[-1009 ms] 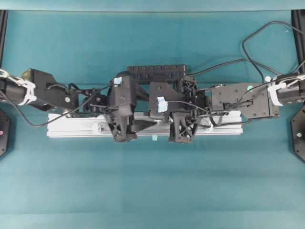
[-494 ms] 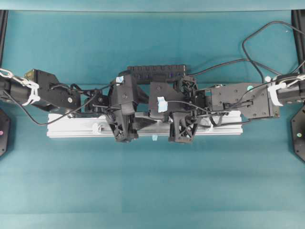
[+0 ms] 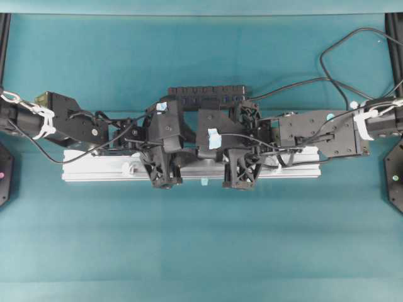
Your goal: Pass the USB cable through three rings with both arms.
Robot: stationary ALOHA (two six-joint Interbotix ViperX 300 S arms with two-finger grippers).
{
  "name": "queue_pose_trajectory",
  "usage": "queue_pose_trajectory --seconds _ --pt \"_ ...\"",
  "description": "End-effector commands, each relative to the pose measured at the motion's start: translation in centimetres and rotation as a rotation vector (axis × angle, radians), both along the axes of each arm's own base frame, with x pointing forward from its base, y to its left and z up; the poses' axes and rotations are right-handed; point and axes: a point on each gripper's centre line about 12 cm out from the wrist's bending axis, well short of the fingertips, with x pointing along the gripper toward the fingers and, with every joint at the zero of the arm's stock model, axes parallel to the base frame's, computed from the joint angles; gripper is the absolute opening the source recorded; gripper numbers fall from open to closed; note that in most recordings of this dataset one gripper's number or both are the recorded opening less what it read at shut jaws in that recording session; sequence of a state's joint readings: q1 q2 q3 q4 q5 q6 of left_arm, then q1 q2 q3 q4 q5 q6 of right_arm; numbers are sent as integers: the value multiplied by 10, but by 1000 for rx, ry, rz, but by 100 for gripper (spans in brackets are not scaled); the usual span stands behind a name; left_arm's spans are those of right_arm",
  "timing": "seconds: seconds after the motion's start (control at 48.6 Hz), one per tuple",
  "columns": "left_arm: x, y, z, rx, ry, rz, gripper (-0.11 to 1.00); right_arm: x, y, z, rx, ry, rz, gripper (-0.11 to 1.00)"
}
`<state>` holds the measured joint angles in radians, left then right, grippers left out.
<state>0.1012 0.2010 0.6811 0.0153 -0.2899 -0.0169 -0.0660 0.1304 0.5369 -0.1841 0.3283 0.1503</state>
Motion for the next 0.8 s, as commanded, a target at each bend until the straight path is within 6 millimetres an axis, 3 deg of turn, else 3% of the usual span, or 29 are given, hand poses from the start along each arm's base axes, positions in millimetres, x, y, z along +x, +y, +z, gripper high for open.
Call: queue_pose_trajectory --seconds 0.0,0.041,0.597,0.783 --pt "4 3 7 9 -22 0 23 3 4 6 5 -22 3 -7" --pt "4 3 7 11 -24 0 19 3 4 6 6 -24 2 -7" --pt "3 3 8 7 -22 2 19 1 4 5 17 -20 -14 -6" --pt "-5 2 5 5 5 1 19 -2 4 8 13 -1 -16 6"
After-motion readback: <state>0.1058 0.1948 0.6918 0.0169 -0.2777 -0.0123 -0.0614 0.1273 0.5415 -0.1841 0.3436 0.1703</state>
